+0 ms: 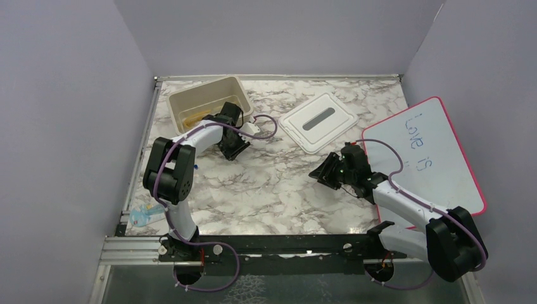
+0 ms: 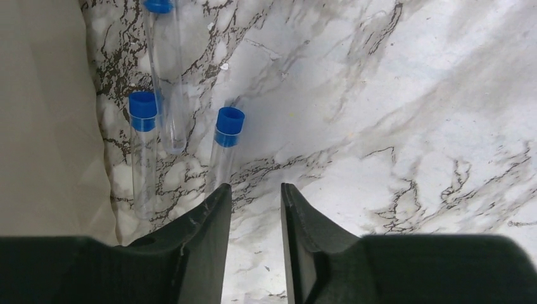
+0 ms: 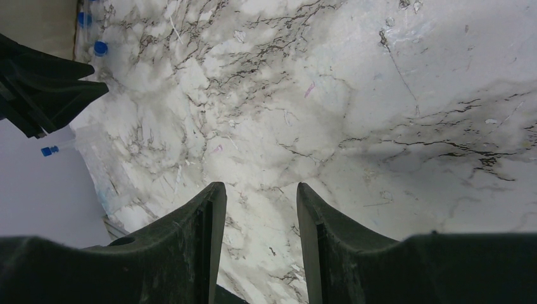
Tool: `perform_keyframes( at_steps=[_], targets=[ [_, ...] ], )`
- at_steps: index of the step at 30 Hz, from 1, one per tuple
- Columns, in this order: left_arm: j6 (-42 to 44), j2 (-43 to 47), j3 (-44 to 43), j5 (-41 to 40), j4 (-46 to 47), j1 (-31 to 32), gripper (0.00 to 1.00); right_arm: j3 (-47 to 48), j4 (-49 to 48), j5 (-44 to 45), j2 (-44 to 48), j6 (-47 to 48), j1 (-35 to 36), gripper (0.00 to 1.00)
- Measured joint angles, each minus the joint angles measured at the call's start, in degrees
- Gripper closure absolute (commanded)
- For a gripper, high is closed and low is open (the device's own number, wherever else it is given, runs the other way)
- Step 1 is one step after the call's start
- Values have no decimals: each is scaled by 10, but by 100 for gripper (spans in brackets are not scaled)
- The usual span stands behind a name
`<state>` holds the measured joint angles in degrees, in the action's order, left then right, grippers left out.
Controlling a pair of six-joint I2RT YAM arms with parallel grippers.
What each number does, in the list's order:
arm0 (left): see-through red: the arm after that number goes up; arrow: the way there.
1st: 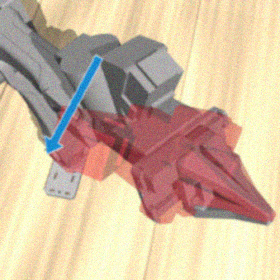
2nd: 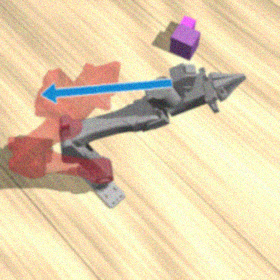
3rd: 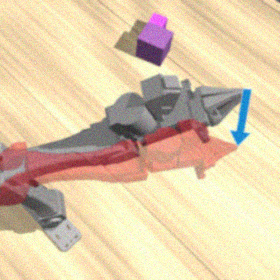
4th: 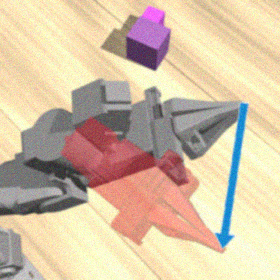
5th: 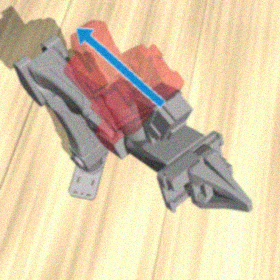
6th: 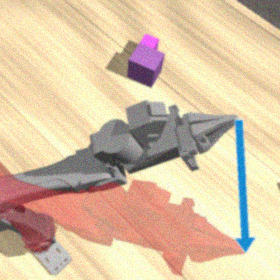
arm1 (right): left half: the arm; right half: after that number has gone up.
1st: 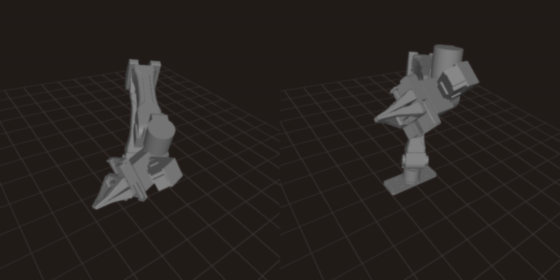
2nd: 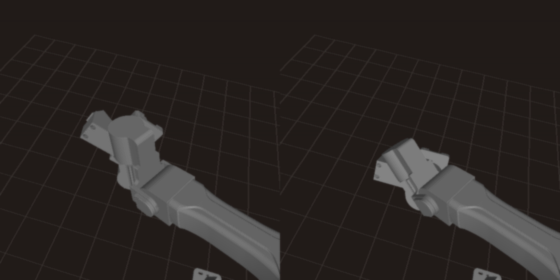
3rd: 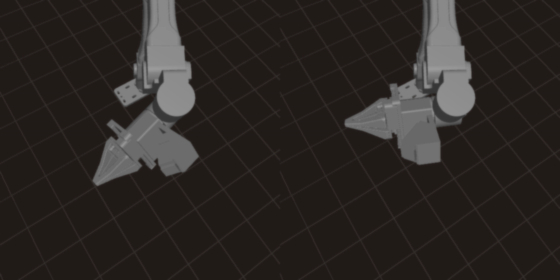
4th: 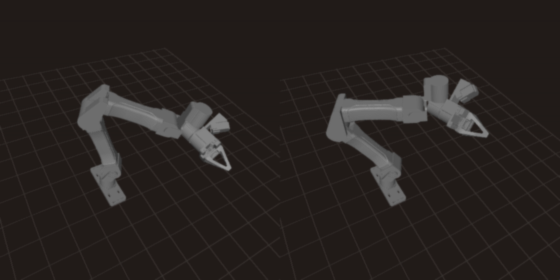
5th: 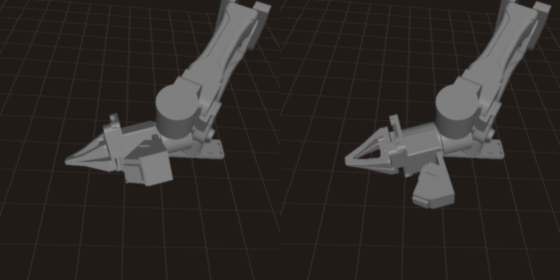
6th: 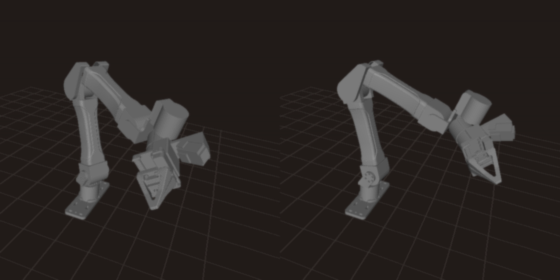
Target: Organize the chemistry lab equipment
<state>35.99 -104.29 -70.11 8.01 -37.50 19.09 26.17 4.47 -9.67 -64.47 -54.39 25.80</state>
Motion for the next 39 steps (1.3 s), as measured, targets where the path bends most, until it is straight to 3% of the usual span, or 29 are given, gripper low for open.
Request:
perform_keyframes(
  at_steps=[16,28,39],
  targets=[
    [2,30,-1,-3,-2,4,54,0,3,0,1,0,0,51],
    [2,25,3,-97,40,7,54,0,4,0,1,0,0,51],
    [4,10,12,-94,44,7,65,0,4,0,4,0,0,51]
  ],
)
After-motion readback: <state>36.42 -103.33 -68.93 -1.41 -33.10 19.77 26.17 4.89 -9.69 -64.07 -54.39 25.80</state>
